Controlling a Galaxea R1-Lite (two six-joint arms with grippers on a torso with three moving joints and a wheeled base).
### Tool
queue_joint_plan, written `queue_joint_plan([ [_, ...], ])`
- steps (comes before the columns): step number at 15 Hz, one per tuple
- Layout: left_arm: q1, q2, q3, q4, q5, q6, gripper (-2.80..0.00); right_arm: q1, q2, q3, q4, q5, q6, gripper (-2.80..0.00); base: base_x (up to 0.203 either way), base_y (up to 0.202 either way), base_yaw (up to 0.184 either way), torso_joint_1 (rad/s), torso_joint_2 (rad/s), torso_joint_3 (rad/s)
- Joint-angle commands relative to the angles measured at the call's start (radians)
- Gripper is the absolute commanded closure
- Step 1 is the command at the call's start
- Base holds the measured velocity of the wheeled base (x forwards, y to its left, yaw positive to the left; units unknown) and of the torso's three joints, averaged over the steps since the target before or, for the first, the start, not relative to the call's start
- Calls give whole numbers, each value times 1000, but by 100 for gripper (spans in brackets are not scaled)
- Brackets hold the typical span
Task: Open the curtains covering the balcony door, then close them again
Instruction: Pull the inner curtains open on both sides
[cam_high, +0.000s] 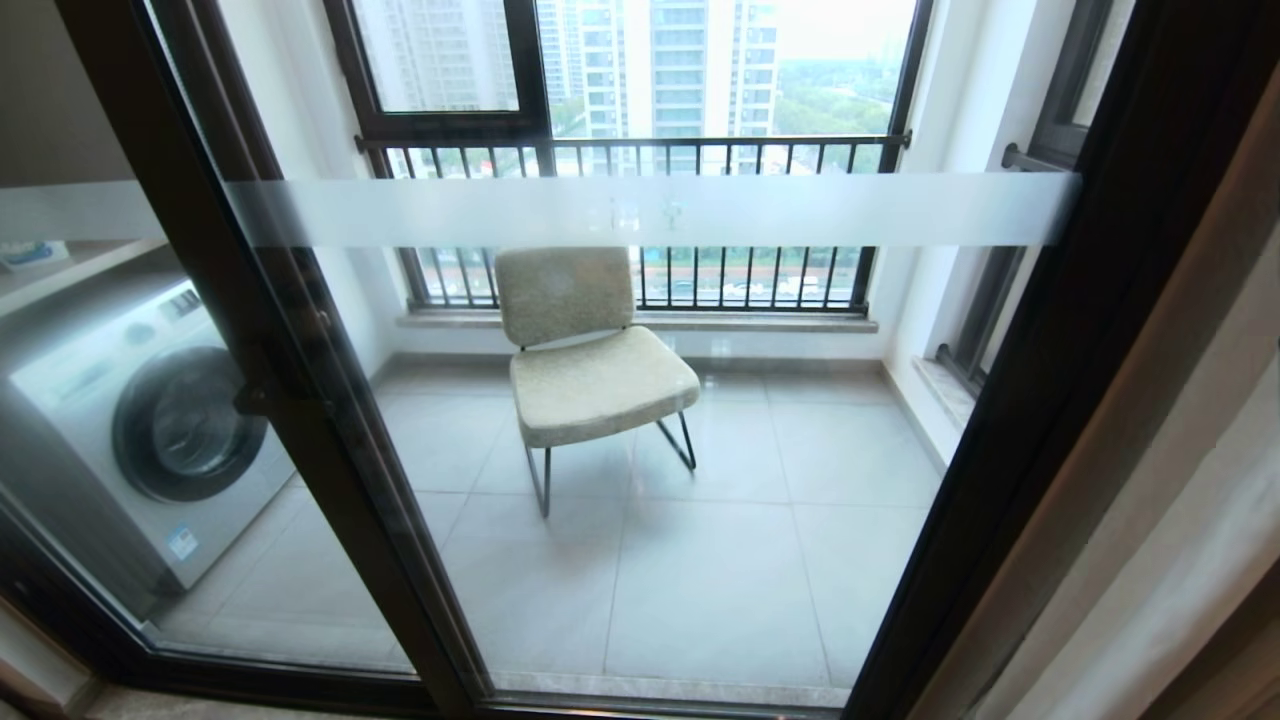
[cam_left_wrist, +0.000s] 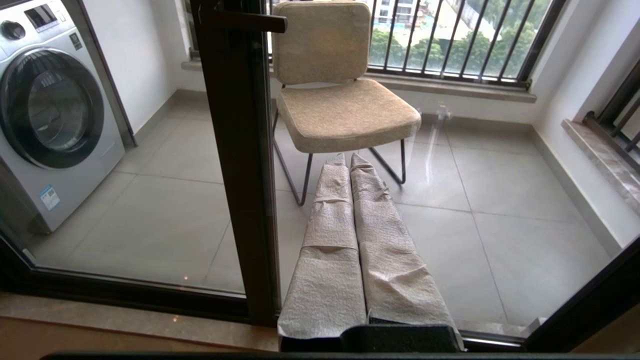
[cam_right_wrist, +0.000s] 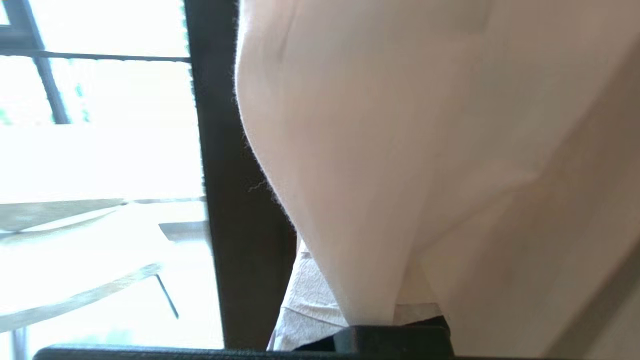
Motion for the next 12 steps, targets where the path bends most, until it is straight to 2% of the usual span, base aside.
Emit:
queue_joint_plan([
  [1, 0, 1, 0, -1, 0, -1, 0, 81, -26, 1, -4, -1, -4, 0, 0, 0, 0, 0, 0, 0],
  [7, 0, 0, 0, 0, 0, -1, 0, 273, -41, 10, -4, -5, -11, 0, 0, 0, 0, 0, 0, 0],
  [12, 1, 0, 0, -1, 0, -1, 0, 279, -41, 25, -4, -4, -25, 0, 0, 0, 0, 0, 0, 0],
])
